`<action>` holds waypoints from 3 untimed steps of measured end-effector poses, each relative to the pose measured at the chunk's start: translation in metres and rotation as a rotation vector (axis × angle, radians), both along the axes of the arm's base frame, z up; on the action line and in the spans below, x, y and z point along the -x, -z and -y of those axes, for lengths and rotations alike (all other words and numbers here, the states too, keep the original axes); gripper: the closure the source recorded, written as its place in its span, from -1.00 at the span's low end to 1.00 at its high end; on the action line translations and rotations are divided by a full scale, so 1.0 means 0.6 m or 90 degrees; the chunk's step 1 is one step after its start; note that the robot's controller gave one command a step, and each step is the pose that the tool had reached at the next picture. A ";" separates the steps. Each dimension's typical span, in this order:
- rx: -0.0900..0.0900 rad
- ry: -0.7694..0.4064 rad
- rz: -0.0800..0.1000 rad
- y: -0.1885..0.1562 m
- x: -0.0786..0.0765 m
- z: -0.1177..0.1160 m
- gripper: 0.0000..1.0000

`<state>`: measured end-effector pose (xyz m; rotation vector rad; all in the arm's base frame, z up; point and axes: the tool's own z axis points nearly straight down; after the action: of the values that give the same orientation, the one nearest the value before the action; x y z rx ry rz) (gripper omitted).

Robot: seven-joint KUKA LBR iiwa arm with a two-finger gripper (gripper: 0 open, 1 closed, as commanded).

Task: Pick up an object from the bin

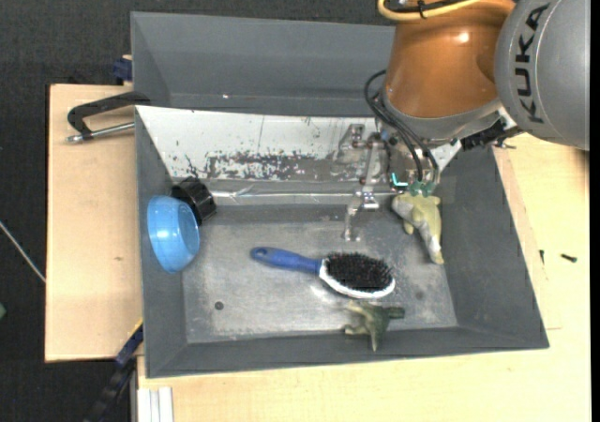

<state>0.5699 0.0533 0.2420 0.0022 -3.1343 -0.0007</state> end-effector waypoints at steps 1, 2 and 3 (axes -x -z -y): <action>-0.002 -0.030 -0.001 0.104 0.104 -0.114 -1.00; -0.002 -0.085 0.008 0.288 0.088 -0.043 -1.00; -0.002 -0.085 0.015 0.280 0.083 -0.045 1.00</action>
Offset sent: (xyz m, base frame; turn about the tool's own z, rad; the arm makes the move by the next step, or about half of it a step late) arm -0.0586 0.0626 -0.0590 -0.0372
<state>0.5202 0.0805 0.0739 0.2127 -3.1511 -0.0055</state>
